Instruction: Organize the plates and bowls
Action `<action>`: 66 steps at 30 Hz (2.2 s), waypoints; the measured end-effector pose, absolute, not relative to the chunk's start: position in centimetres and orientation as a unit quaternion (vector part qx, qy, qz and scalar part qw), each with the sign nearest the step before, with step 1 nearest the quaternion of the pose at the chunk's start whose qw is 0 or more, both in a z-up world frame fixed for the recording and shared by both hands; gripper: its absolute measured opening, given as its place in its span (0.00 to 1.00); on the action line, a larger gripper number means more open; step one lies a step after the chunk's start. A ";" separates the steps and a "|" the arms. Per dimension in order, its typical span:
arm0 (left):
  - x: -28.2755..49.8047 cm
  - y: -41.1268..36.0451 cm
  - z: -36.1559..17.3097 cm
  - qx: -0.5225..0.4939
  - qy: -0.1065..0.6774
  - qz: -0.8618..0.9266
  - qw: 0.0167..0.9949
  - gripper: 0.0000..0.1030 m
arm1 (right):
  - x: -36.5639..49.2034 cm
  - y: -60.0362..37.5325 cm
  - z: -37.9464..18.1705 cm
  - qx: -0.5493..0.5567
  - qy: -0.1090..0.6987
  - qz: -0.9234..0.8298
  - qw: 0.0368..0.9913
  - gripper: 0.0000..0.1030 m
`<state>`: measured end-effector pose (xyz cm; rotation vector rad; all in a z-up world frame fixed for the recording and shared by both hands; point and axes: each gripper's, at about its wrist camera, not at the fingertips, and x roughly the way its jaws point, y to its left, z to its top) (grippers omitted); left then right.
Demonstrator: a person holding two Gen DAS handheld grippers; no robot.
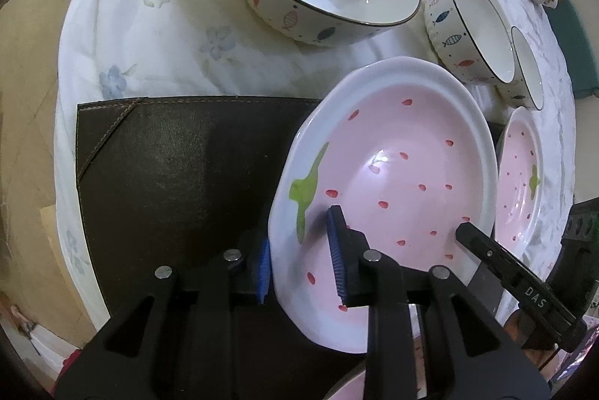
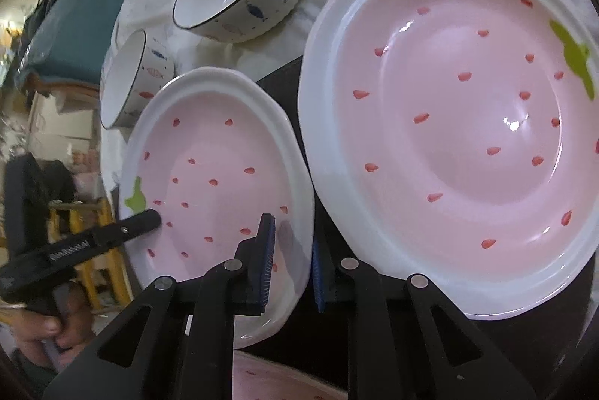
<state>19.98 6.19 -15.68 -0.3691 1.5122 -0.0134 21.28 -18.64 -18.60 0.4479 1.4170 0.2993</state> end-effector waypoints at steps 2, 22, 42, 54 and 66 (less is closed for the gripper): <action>19.9 6.0 -15.6 -0.166 0.679 -0.002 0.715 0.23 | 21.3 -18.8 -18.6 0.207 0.641 0.138 0.726 0.19; 18.3 4.9 -8.9 -0.167 0.624 -0.051 0.761 0.23 | 20.7 -20.1 -13.9 0.216 0.577 0.157 0.771 0.20; 12.0 0.0 -7.1 -0.113 0.616 -0.112 0.771 0.24 | 15.7 -23.4 -9.7 0.210 0.543 0.152 0.799 0.20; 7.0 -2.3 -6.7 -0.086 0.620 -0.131 0.769 0.24 | 11.4 -25.9 -10.5 0.210 0.563 0.149 0.785 0.20; 2.1 -2.6 -7.3 -0.092 0.634 -0.144 0.754 0.24 | 6.4 -26.6 -10.9 0.221 0.578 0.149 0.771 0.20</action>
